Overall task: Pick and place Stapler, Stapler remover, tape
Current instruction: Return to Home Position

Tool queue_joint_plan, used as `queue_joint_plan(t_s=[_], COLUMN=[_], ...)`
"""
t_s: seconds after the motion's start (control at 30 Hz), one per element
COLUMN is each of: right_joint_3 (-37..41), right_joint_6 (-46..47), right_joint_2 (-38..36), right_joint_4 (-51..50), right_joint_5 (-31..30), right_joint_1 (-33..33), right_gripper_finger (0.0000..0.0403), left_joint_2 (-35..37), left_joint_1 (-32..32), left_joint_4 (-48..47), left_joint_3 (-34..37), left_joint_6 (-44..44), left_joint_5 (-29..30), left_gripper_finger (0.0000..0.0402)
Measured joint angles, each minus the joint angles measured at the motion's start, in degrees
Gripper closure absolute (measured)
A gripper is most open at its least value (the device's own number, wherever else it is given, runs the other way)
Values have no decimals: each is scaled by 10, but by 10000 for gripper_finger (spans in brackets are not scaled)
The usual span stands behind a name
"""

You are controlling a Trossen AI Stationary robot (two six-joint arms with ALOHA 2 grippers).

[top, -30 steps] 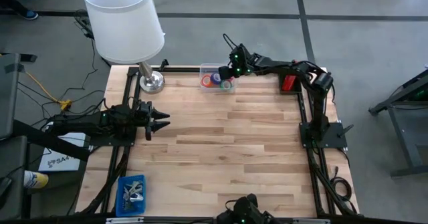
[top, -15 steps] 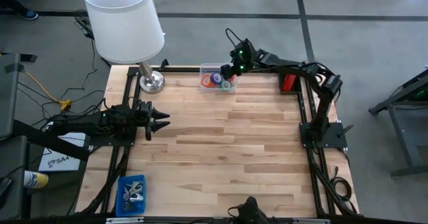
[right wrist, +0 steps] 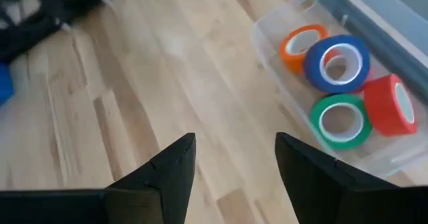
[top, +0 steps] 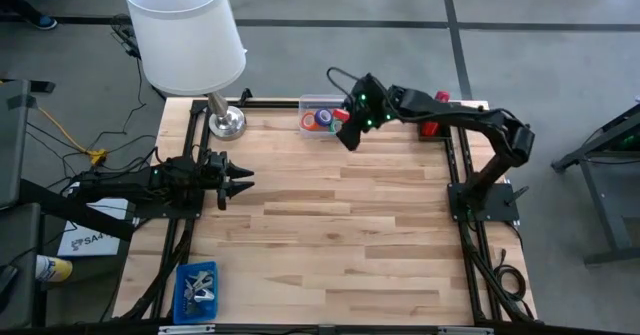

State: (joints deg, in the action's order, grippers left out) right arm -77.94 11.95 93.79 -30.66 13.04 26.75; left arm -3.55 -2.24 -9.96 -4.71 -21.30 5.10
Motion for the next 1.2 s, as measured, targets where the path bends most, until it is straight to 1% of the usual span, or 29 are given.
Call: queue_joint_plan(t_s=[0.1,0.2,0.33,0.4,0.53,0.7,0.87,1.0,1.2], right_joint_3=[0,0,2,23,109,236,341,423,542], right_joint_6=[0,9,29,46,94,162,190,192,205], right_joint_2=[-12,-17,-17,-18,-28,-44,-86,-147,-272], right_joint_4=[-11,3,49,106,251,434,584,666,709], right_joint_5=[-40,-63,-70,-89,-95,-65,-63,-96,-200], right_joint_1=[-40,-78,-124,-145,-176,-195,-208,-218,-234], right_gripper_finger=[205,205,206,206,206,206,205,206,205], left_joint_2=[0,0,0,0,0,0,0,0,0], left_joint_1=[0,0,0,0,0,0,0,0,0], left_joint_4=[0,0,0,0,0,0,0,0,0], left_joint_3=[0,0,0,0,0,0,0,0,0], left_joint_6=[0,0,0,0,0,0,0,0,0], left_joint_5=[0,0,0,0,0,0,0,-1,0], left_gripper_finger=[224,224,224,224,224,224,224,224,224])
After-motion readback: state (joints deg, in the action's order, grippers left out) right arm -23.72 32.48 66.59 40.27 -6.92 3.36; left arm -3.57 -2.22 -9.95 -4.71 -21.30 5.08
